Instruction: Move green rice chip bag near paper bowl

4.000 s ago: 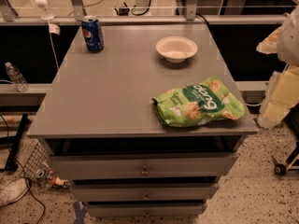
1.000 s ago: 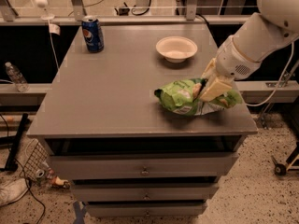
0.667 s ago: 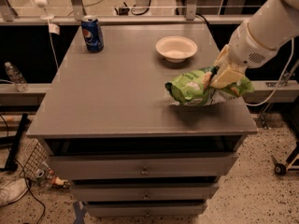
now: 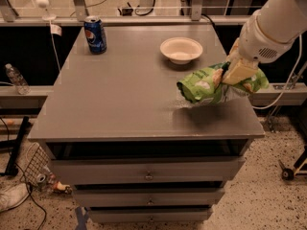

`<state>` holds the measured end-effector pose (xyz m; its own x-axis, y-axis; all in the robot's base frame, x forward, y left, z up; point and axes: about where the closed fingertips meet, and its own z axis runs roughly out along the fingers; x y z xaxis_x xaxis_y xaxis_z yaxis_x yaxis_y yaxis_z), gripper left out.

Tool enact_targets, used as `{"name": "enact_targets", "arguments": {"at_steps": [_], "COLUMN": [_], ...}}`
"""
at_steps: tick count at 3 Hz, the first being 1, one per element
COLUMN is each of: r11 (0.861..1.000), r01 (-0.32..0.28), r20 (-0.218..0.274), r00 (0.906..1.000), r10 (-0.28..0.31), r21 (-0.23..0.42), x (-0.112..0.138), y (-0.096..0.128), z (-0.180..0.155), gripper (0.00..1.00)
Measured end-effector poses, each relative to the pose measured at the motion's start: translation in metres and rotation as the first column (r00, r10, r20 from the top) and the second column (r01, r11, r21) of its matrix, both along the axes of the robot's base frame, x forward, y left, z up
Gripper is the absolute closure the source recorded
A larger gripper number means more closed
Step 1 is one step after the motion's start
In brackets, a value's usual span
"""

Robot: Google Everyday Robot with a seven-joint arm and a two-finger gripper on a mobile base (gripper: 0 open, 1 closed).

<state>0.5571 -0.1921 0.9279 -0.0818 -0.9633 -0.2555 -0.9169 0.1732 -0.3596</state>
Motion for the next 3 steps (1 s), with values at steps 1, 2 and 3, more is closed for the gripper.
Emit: {"name": "enact_targets", "arguments": {"at_steps": [1,2,3], "r11": [1.0,0.998,0.993], "r01": [0.002,0.055,0.09], "r20": [0.049,0.092,0.095], "r00": [0.9988,0.9945,0.992], "r10": [-0.003,-0.051,-0.083], "r21": [0.011,-0.042,-0.075], "x": [0.017,0.059,0.083], "y": [-0.008,-0.036,-0.055], "z": [0.003,-0.003,-0.016], "gripper": [1.0,1.0,1.0]}}
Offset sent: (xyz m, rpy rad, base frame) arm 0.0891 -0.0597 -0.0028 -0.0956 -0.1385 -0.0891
